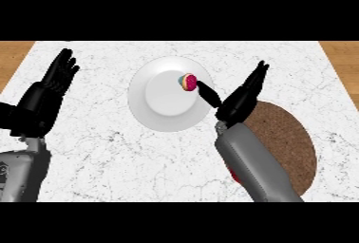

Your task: Pick the cupcake from the placemat and place it in the plate

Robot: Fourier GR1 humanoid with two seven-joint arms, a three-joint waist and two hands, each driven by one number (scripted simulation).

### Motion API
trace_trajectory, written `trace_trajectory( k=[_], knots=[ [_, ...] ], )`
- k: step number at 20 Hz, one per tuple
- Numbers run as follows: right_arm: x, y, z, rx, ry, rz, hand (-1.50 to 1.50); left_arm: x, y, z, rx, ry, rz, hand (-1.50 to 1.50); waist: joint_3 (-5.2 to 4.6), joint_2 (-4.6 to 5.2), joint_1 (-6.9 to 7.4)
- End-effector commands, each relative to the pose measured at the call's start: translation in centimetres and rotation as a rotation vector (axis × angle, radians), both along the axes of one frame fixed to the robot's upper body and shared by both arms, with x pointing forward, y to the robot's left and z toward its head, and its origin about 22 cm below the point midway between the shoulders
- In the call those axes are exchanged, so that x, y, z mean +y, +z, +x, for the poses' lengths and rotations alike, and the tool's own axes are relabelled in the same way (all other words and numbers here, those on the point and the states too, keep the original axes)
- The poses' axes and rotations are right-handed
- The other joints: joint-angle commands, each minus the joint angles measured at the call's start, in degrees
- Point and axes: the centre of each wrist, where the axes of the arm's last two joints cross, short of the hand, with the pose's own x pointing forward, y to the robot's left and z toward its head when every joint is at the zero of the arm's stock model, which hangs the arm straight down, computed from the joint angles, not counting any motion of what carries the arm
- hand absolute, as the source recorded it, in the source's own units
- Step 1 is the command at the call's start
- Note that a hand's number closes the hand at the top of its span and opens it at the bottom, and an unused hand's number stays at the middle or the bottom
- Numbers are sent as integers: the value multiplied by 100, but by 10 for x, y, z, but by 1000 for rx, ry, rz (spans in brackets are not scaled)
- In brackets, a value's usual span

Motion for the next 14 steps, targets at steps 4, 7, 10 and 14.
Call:
trace_trajectory(
  k=[4, 7, 10, 14],
  knots=[
    [-11, -33, -79, 21, -5, 87, -150, 18, -5, -8, -7, 35, -8, 0, -2, -22, -185],
    [-18, -24, -106, 8, -25, 80, -150, 2, 4, -6, 0, 29, -8, 0, 3, 14, -153],
    [-19, -2, -138, -11, -24, 69, -150, 10, 1, -15, 11, 14, 1, 0, 0, 11, -151],
    [-26, 4, -172, 29, -76, 1, -150, 22, -4, -8, 1, 25, -2, 0, -1, 39, -152]
  ],
)
